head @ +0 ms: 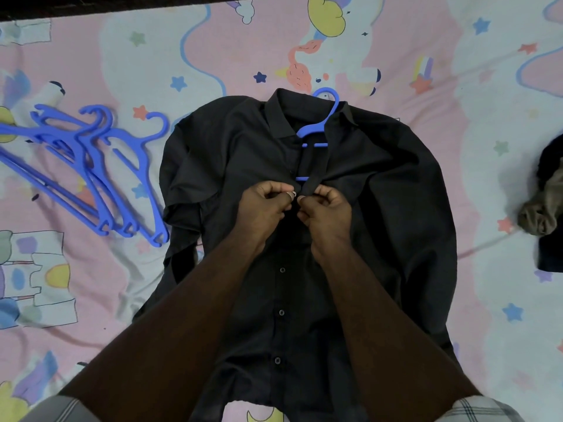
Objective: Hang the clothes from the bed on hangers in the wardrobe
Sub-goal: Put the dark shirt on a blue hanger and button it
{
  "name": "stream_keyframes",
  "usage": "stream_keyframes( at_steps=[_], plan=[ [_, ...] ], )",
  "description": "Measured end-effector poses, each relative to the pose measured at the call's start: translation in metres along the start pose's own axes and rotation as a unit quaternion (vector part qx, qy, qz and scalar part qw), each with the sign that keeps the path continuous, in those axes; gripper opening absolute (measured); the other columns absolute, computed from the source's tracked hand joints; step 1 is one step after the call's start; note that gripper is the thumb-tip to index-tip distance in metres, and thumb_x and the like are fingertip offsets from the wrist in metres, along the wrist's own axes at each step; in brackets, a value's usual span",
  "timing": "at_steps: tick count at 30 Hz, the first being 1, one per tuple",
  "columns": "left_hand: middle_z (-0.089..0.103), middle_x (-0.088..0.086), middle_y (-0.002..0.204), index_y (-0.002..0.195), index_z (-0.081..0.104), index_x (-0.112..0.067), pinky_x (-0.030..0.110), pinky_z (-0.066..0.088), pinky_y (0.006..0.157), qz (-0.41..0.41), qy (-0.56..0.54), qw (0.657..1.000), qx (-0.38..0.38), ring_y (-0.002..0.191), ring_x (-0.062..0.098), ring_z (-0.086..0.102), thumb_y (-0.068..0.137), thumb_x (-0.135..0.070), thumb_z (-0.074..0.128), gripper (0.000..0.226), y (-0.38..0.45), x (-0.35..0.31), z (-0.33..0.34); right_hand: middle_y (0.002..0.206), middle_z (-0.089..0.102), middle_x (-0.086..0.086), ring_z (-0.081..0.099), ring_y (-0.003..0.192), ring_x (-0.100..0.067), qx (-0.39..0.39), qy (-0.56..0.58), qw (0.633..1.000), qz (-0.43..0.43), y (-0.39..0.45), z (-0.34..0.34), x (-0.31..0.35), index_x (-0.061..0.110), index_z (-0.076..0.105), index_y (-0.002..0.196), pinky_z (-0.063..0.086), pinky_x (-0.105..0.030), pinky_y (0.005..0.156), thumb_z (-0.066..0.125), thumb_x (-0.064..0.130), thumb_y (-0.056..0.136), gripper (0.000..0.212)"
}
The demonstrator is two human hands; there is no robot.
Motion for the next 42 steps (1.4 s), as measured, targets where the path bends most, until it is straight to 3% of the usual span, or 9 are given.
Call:
stream_keyframes(
  at_steps=[7, 13, 17, 21, 26, 31, 35, 39, 42],
  plan=[
    [0.071, 0.007, 0.083, 0.099, 0.073, -0.005, 0.013, 0.047, 0.056, 0.024, 0.012, 0.999, -0.023, 0.064, 0.001, 0.063, 0.091, -0.004, 0.069, 0.009, -0.01, -0.001, -0.004, 0.086, 0.072, 0.0, 0.072, 0.078, -0.019, -0.045, -0.165, 0.982, -0.076, -0.007, 0.0, 0.006, 0.026, 0.061, 0.093, 0.061, -0.043, 0.077, 0.08, 0.015, 0.075, 0.029],
    [0.073, 0.005, 0.085, 0.092, 0.073, -0.013, 0.018, 0.054, 0.068, 0.035, 0.033, 0.999, -0.021, 0.071, 0.005, 0.066, 0.09, -0.006, 0.069, 0.008, -0.012, -0.002, -0.004, 0.092, 0.072, 0.007, 0.069, 0.084, -0.004, -0.048, -0.214, 0.967, -0.128, -0.021, -0.001, 0.014, 0.02, 0.064, 0.102, 0.056, -0.022, 0.081, 0.075, 0.014, 0.083, 0.023],
    [0.075, 0.009, 0.094, 0.099, 0.073, -0.009, 0.028, 0.06, 0.082, 0.03, 0.015, 0.999, -0.023, 0.088, 0.017, 0.072, 0.092, -0.005, 0.067, 0.01, -0.014, -0.003, -0.006, 0.091, 0.066, 0.016, 0.063, 0.084, 0.006, -0.025, -0.271, 0.946, -0.177, -0.032, 0.001, 0.02, 0.02, 0.066, 0.104, 0.043, 0.001, 0.07, 0.07, 0.018, 0.089, 0.015],
    [0.076, 0.011, 0.094, 0.096, 0.075, -0.008, 0.036, 0.06, 0.087, 0.0, -0.013, 1.0, -0.005, 0.093, 0.024, 0.073, 0.091, -0.01, 0.068, 0.008, -0.015, -0.001, -0.007, 0.089, 0.068, 0.015, 0.064, 0.082, 0.004, -0.022, -0.304, 0.932, -0.197, -0.031, 0.001, 0.025, 0.022, 0.064, 0.101, 0.044, -0.001, 0.067, 0.072, 0.02, 0.089, 0.015],
    [0.073, 0.022, 0.092, 0.092, 0.077, -0.006, 0.034, 0.057, 0.08, -0.004, -0.017, 1.0, 0.025, 0.078, 0.018, 0.067, 0.09, -0.019, 0.073, 0.014, -0.021, -0.004, -0.009, 0.086, 0.066, 0.012, 0.063, 0.077, 0.004, -0.012, -0.295, 0.937, -0.188, -0.031, 0.002, 0.025, 0.021, 0.062, 0.099, 0.046, -0.004, 0.064, 0.073, 0.013, 0.087, 0.018],
    [0.076, 0.006, 0.081, 0.088, 0.078, -0.014, 0.031, 0.059, 0.075, 0.003, 0.03, 1.0, -0.002, 0.076, 0.013, 0.07, 0.089, -0.011, 0.07, 0.008, -0.02, -0.004, -0.011, 0.089, 0.065, 0.012, 0.062, 0.08, 0.003, 0.004, -0.3, 0.936, -0.184, -0.033, 0.002, 0.021, 0.021, 0.061, 0.101, 0.046, -0.003, 0.067, 0.075, 0.011, 0.085, 0.023],
    [0.076, 0.01, 0.085, 0.091, 0.079, -0.013, 0.028, 0.058, 0.075, 0.003, 0.026, 0.999, 0.022, 0.078, 0.015, 0.07, 0.088, -0.023, 0.075, 0.011, -0.019, -0.005, -0.014, 0.09, 0.068, 0.013, 0.062, 0.081, 0.008, 0.01, -0.31, 0.929, -0.201, -0.033, 0.003, 0.02, 0.019, 0.064, 0.102, 0.045, -0.002, 0.068, 0.068, 0.011, 0.09, 0.015],
    [0.077, 0.006, 0.083, 0.088, 0.078, -0.018, 0.033, 0.059, 0.078, 0.017, 0.057, 0.998, 0.015, 0.079, 0.017, 0.071, 0.089, -0.017, 0.072, 0.007, -0.017, -0.007, -0.015, 0.088, 0.067, 0.011, 0.063, 0.079, 0.004, 0.007, -0.313, 0.93, -0.193, -0.031, 0.003, 0.021, 0.02, 0.062, 0.101, 0.047, -0.004, 0.066, 0.072, 0.014, 0.087, 0.018],
    [0.076, 0.001, 0.082, 0.088, 0.076, -0.018, 0.024, 0.06, 0.072, 0.03, 0.095, 0.995, 0.005, 0.078, 0.012, 0.072, 0.093, -0.014, 0.067, 0.011, -0.016, -0.01, -0.014, 0.087, 0.067, 0.01, 0.063, 0.077, 0.002, 0.01, -0.307, 0.933, -0.186, -0.029, 0.005, 0.02, 0.02, 0.06, 0.099, 0.044, -0.002, 0.064, 0.074, 0.011, 0.085, 0.022]
  ],
)
Point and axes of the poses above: each hand's wrist, its own y-axis towards the middle knuckle, its own z-axis out of the palm, x = y × z, the point moved 5 cm from there along y, towards the middle knuckle
